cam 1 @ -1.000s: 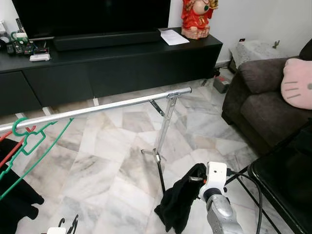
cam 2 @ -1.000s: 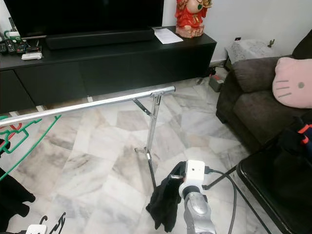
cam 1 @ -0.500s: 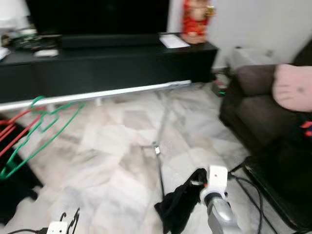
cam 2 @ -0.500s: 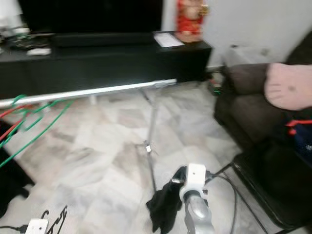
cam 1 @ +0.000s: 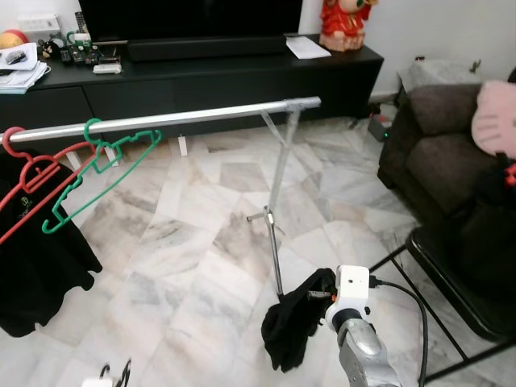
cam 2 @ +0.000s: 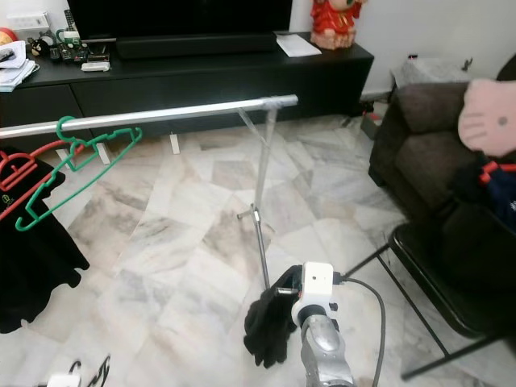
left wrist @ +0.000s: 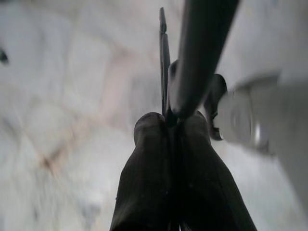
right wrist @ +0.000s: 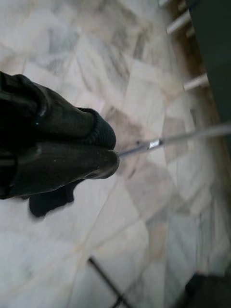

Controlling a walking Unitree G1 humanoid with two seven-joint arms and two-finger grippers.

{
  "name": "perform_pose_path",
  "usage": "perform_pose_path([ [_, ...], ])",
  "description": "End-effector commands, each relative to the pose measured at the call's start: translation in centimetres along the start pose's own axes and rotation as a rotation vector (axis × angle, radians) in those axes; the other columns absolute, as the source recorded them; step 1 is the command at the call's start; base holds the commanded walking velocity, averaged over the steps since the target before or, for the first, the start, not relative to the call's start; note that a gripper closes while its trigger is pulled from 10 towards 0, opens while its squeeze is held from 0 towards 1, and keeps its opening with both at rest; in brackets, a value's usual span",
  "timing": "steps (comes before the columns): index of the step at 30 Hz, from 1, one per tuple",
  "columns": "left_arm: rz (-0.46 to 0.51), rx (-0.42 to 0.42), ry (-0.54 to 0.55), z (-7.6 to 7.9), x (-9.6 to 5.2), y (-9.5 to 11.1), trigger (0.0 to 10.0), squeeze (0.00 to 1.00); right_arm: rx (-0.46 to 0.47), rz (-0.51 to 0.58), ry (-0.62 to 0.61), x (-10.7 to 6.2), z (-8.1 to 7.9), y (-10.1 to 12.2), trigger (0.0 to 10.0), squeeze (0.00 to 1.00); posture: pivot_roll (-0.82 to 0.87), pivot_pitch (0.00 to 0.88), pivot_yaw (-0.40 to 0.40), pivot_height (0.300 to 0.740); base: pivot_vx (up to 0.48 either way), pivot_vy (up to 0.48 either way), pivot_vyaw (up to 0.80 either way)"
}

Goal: Hang hanger

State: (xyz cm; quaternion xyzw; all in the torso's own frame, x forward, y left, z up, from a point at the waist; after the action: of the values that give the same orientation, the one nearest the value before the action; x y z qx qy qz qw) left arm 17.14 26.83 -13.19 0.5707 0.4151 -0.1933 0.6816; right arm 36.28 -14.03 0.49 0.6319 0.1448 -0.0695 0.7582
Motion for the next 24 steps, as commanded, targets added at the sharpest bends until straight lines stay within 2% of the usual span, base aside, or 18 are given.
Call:
perform_pose_path([
  [1,-0.001,-0.012,0.018,-0.5,0.0,0.0,10.0,0.0,0.003,0.011,-0.003,0.1,0.1,0.3,10.0,0.0,0.01,0.14,-0.05,0.74,-0.33,0.0,0.0],
  [12,-0.016,-0.012,0.021,-0.6,-0.1,-0.4,10.0,0.0,0.004,0.012,-0.001,0.1,0.0,0.4,10.0,0.0,0.01,0.142,-0.051,0.74,-0.325,0.0,0.0],
  [20,-0.017,-0.004,0.02,-0.6,-0.1,-0.4,10.0,0.0,-0.009,0.053,0.016,0.2,-0.3,1.2,10.0,0.0,0.02,0.145,-0.053,0.74,0.0,0.0,0.0],
  [24,-0.013,-0.005,0.016,-0.6,-0.1,-0.3,10.0,0.0,-0.02,0.068,0.025,0.2,-0.4,1.5,10.0,0.0,0.02,0.146,-0.054,0.74,0.0,0.0,0.73],
])
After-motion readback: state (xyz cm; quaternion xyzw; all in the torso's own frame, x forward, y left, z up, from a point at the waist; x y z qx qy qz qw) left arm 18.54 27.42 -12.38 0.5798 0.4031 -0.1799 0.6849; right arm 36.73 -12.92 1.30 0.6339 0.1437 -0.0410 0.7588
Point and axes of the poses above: a point about 5 cm out from each wrist's last joint towards the gripper, its own x axis pointing out of the wrist towards the gripper, its own y axis along the axis of the wrist's last joint, z = x × y, the point moved 6 cm from there along x, pointing out of the wrist towards the gripper, and after that the axes turned 15 degrees about -x, right-handed, at the moved point
